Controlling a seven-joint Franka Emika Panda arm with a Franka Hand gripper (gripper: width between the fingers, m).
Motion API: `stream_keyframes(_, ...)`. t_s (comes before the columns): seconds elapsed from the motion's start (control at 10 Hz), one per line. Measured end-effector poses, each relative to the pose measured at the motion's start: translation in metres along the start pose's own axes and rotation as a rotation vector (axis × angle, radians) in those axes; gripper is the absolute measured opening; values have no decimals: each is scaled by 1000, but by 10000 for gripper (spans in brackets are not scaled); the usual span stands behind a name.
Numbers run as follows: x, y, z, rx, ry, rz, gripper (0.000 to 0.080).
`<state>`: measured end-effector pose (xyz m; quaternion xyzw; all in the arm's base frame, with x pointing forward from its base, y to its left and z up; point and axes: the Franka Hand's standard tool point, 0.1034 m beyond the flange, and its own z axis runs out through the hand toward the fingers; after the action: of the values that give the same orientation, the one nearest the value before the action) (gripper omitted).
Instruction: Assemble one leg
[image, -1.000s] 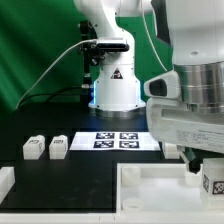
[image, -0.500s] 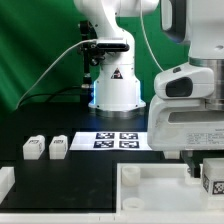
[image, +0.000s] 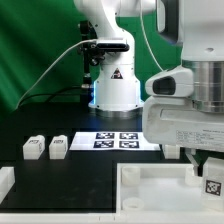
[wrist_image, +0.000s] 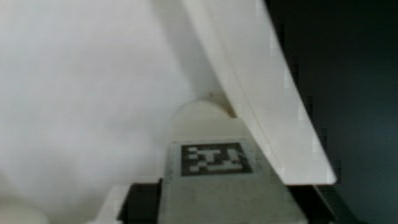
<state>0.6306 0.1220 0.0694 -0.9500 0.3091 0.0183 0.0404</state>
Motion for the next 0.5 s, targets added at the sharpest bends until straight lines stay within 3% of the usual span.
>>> stream_keyframes(0.1,-1,-1,1,1,2,153,296)
stream_keyframes(0.3,1,0,1,47,-42,490,296)
stream_keyframes(0.5,3,-1,1,71,-85,763,296)
